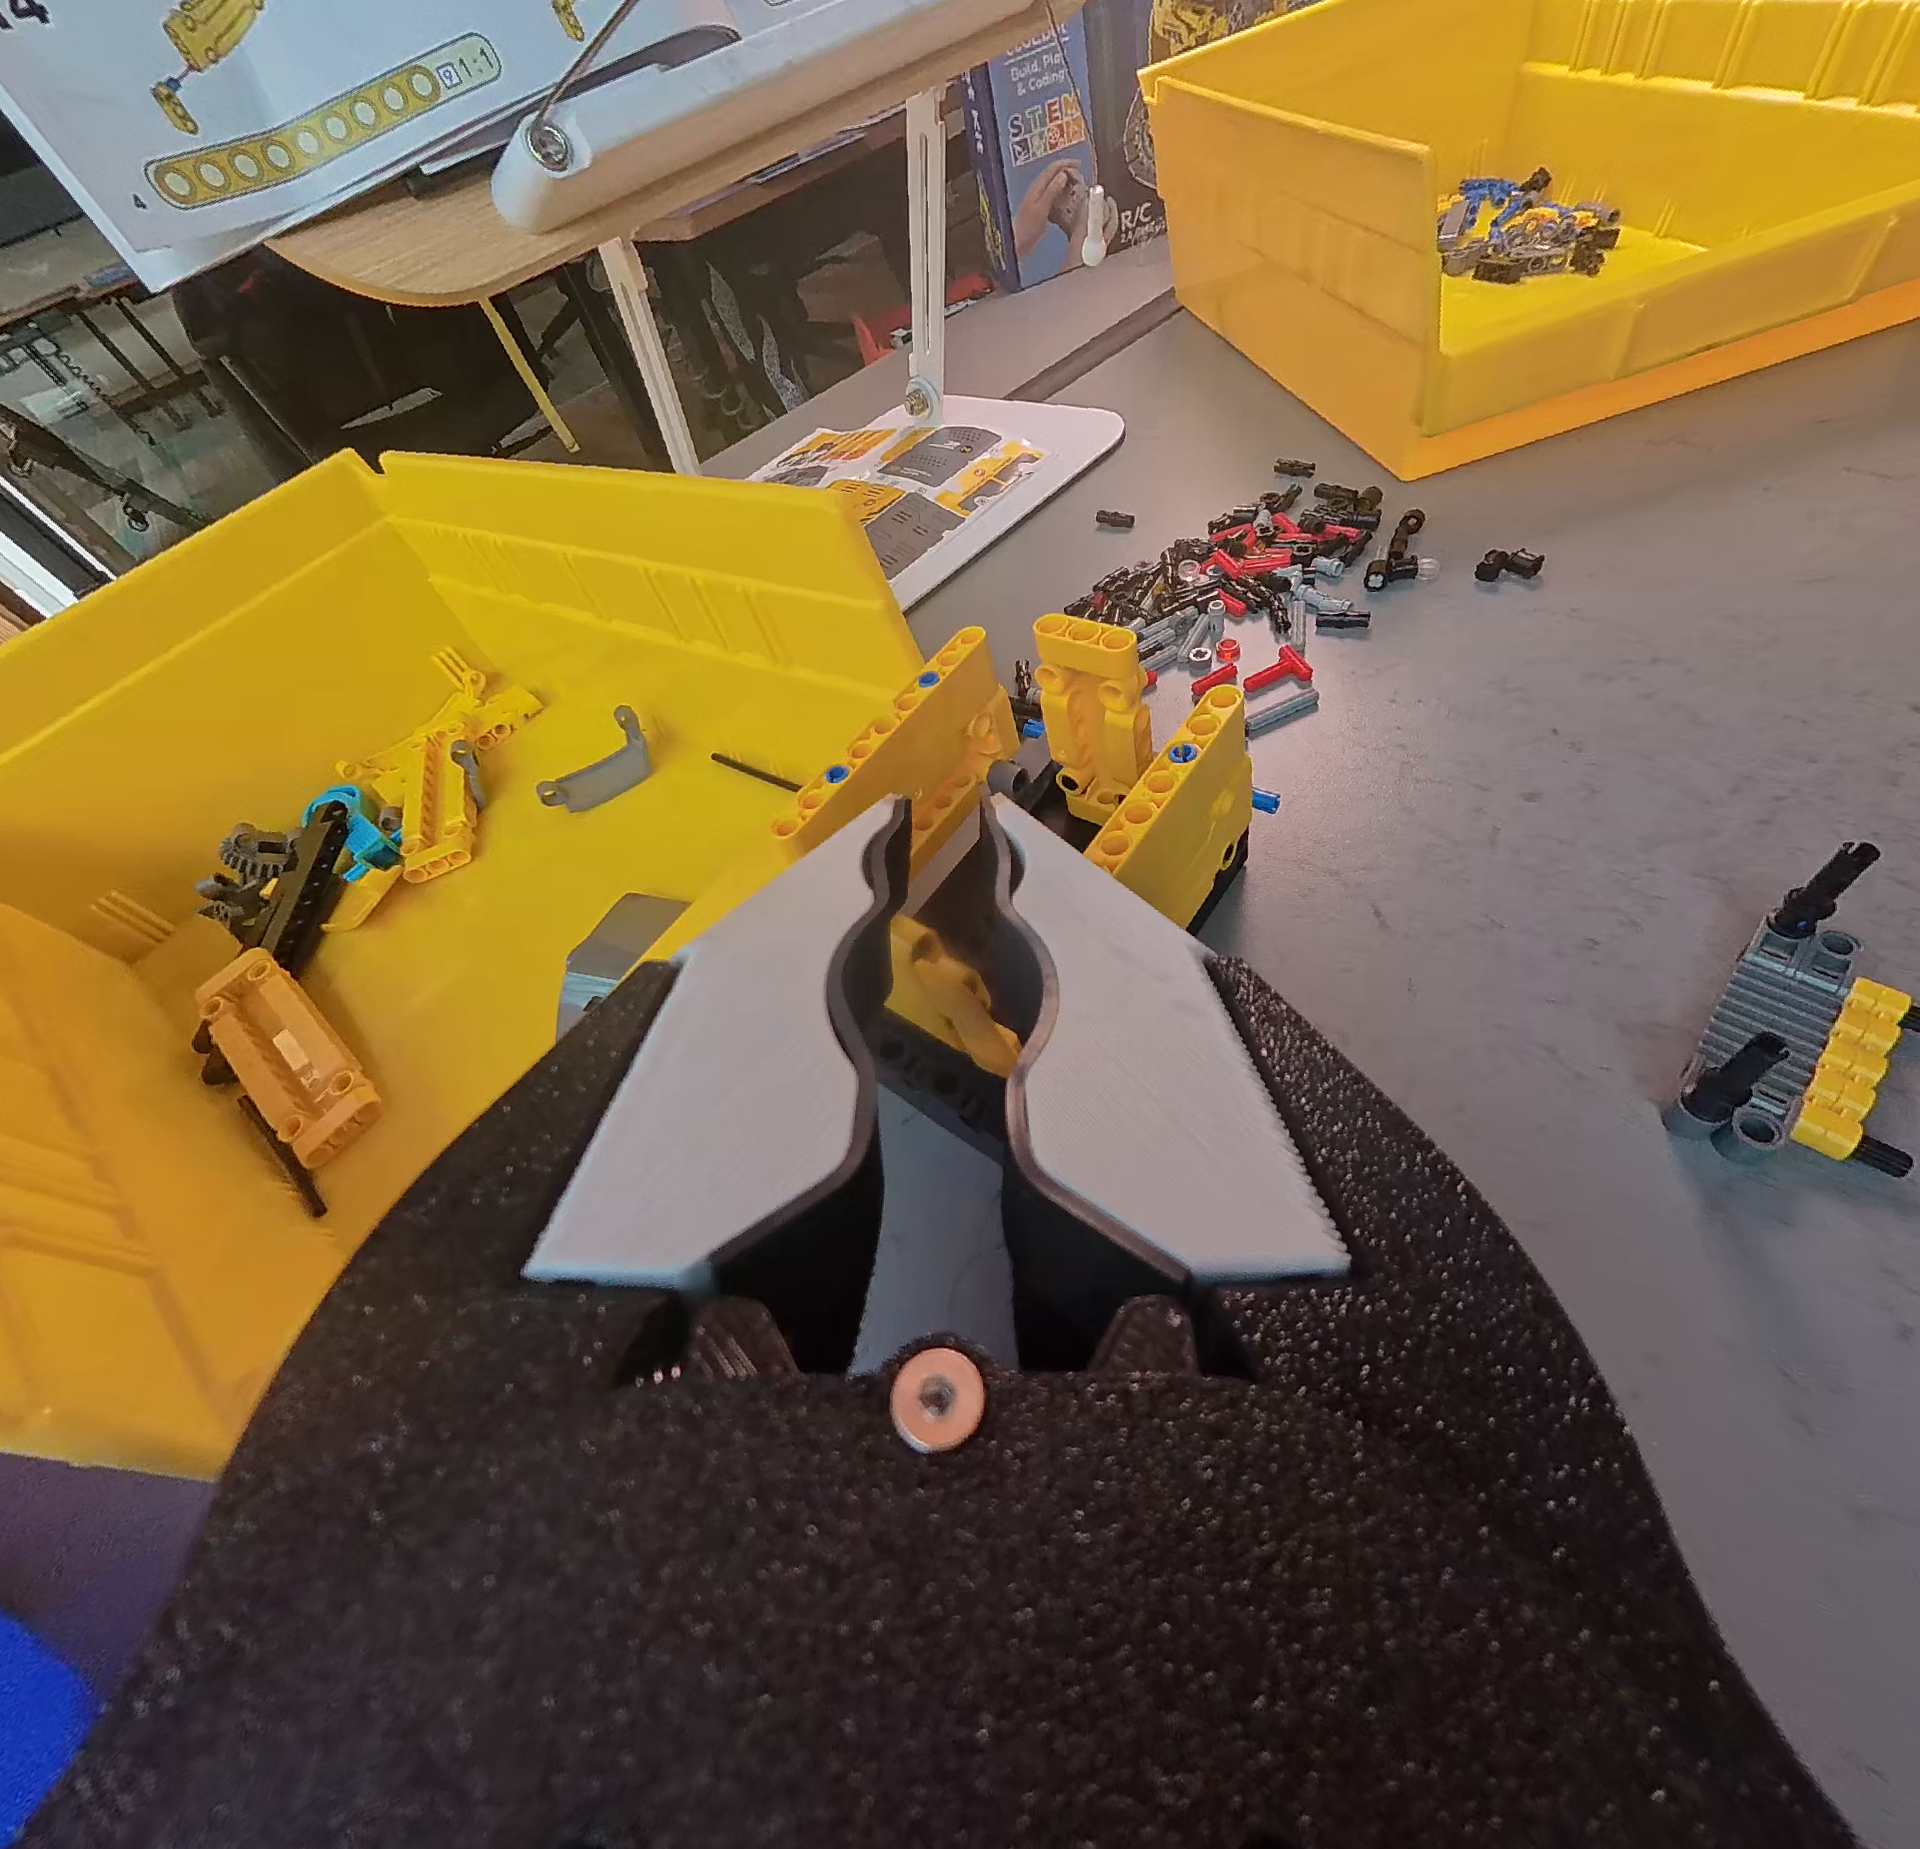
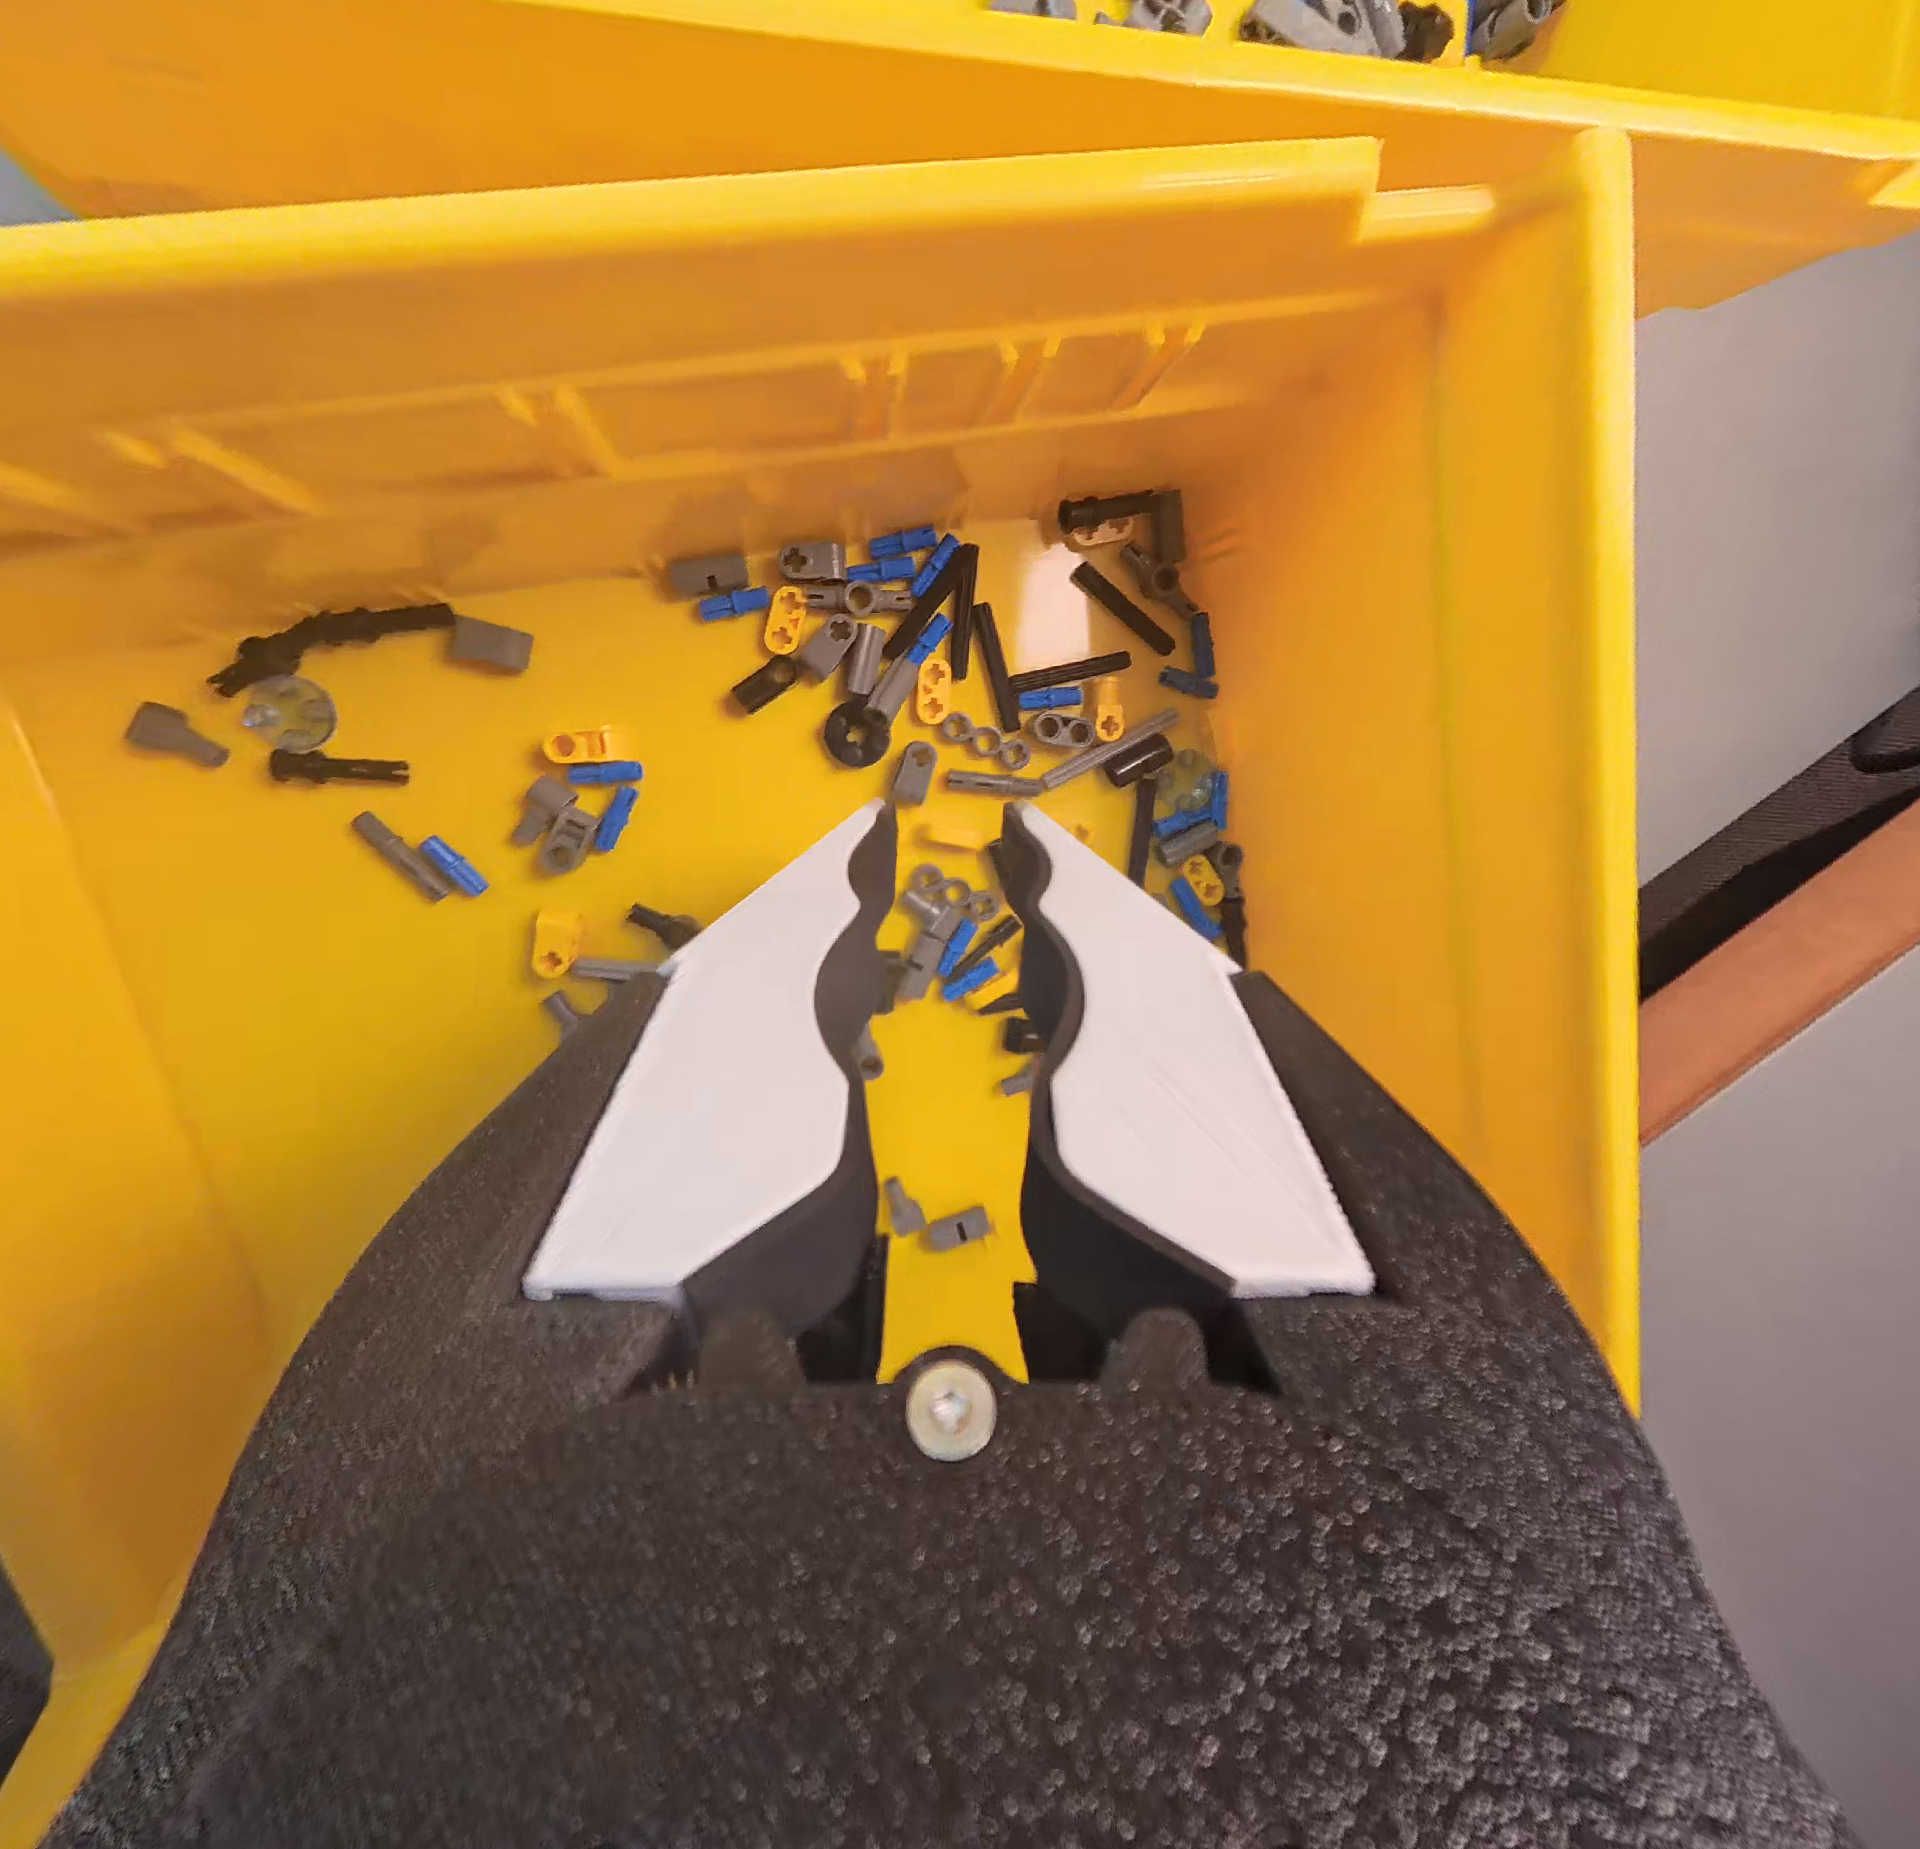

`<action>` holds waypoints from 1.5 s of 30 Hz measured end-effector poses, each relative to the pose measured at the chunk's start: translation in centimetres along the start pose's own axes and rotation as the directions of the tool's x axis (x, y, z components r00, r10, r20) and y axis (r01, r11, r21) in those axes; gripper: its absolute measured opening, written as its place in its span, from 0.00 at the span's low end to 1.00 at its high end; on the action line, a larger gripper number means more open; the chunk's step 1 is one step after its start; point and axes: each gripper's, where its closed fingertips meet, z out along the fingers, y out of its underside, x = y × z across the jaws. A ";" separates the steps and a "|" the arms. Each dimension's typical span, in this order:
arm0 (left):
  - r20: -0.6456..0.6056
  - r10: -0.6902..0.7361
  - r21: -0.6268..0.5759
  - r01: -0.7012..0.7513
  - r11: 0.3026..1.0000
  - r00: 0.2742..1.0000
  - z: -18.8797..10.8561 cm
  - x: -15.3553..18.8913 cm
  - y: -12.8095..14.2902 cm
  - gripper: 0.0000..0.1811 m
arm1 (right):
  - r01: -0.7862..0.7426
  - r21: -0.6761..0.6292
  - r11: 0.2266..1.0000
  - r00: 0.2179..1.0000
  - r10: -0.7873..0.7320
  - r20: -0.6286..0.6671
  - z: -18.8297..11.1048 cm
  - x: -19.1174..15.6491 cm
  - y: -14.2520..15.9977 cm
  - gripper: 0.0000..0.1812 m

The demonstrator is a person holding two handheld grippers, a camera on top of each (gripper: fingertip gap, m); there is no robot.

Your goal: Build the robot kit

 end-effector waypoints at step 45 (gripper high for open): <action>-0.046 -0.039 0.041 0.041 0.998 0.998 -0.6 0.2 -0.5 0.08 | -0.047 0.354 0.934 0.985 0.103 -0.141 -8.6 -10.7 -9.8 0.04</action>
